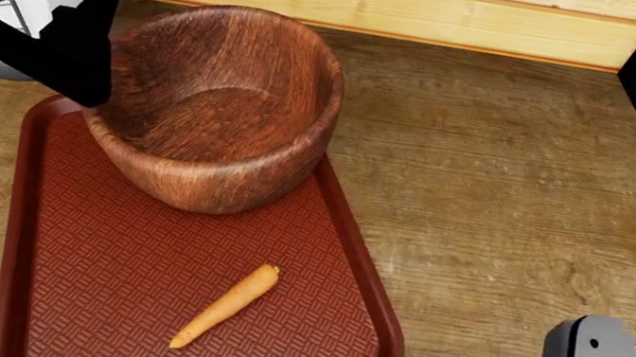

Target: Place the two vegetables and bowl onto the tray for setting up a vegetable dip station.

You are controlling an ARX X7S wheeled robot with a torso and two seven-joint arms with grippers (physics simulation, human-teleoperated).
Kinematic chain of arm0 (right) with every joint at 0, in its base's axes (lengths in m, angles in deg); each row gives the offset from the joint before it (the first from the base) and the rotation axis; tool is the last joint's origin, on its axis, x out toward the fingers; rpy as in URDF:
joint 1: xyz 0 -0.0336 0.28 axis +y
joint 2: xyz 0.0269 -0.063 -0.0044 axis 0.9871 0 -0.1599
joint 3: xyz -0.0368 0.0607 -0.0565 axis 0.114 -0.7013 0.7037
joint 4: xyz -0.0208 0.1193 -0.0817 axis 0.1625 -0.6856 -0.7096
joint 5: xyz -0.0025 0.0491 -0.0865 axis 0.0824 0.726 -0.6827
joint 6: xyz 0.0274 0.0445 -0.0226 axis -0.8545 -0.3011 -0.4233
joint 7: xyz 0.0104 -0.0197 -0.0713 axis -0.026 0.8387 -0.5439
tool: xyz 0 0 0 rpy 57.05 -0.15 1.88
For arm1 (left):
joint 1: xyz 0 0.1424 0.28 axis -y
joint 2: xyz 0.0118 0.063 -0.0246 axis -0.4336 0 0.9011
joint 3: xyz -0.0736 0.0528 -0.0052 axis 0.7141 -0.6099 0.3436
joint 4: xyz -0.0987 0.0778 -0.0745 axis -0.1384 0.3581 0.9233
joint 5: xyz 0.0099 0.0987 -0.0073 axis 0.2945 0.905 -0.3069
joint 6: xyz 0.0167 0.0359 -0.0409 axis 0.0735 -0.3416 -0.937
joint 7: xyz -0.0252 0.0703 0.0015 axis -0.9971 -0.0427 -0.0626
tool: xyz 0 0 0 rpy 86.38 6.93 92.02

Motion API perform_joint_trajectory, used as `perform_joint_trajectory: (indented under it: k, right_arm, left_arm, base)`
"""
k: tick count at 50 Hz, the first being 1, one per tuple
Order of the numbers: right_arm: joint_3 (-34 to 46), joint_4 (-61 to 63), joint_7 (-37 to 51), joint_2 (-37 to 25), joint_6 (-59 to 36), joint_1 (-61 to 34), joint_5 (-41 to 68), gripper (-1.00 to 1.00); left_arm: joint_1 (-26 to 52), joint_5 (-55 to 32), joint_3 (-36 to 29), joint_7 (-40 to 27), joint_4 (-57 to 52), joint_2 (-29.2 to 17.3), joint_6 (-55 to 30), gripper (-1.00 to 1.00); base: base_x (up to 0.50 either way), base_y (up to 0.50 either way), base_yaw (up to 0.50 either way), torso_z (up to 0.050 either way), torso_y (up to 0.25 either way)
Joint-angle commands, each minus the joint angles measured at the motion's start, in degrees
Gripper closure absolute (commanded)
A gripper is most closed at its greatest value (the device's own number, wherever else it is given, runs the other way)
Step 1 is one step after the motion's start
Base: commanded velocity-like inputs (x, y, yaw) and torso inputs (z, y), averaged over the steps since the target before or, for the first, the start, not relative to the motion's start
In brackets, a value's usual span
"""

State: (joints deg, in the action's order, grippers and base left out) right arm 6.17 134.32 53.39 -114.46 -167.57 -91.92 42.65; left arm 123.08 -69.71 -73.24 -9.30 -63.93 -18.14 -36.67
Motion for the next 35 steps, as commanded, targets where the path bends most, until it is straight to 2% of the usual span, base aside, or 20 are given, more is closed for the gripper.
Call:
perform_joint_trajectory:
  k: [1,8,22,28,32,35]
  right_arm:
    - [17.01,-4.12,-0.19,1.20,0.20,-23.91,1.50,1.00]
    - [20.59,-5.29,-1.65,2.78,0.51,-28.88,0.21,1.00]
    - [21.88,-7.47,-9.43,5.06,1.14,-33.81,-8.51,1.00]
    - [21.05,-7.40,-16.14,5.42,3.75,-29.71,-19.07,1.00]
    - [23.15,-8.18,-23.53,6.13,7.58,-25.58,-32.10,1.00]
    - [24.67,-9.60,-26.18,6.98,9.69,-24.39,-37.26,1.00]
  left_arm:
    - [-1.15,-0.23,0.77,-0.04,-0.13,-0.60,0.78,-1.00]
    - [-1.15,-0.57,1.11,-0.08,-0.15,-1.01,0.82,-1.00]
    - [-0.75,-1.27,1.27,-0.62,-0.44,-1.31,0.52,-1.00]
    - [-0.65,-1.21,0.91,-0.77,-0.40,-1.09,0.39,-1.00]
    - [-0.30,-1.42,0.70,-0.98,-0.40,-1.03,0.06,-1.00]
    - [0.15,-1.80,0.69,-1.24,-0.48,-1.10,-0.27,-1.00]
  base:
    - [0.00,0.00,0.00,0.000,0.000]
    - [0.00,0.00,0.00,0.000,0.000]
    - [0.00,0.00,0.00,0.000,0.000]
    - [0.00,0.00,0.00,0.000,0.000]
    - [0.00,0.00,0.00,0.000,0.000]
    - [0.00,0.00,0.00,0.000,0.000]
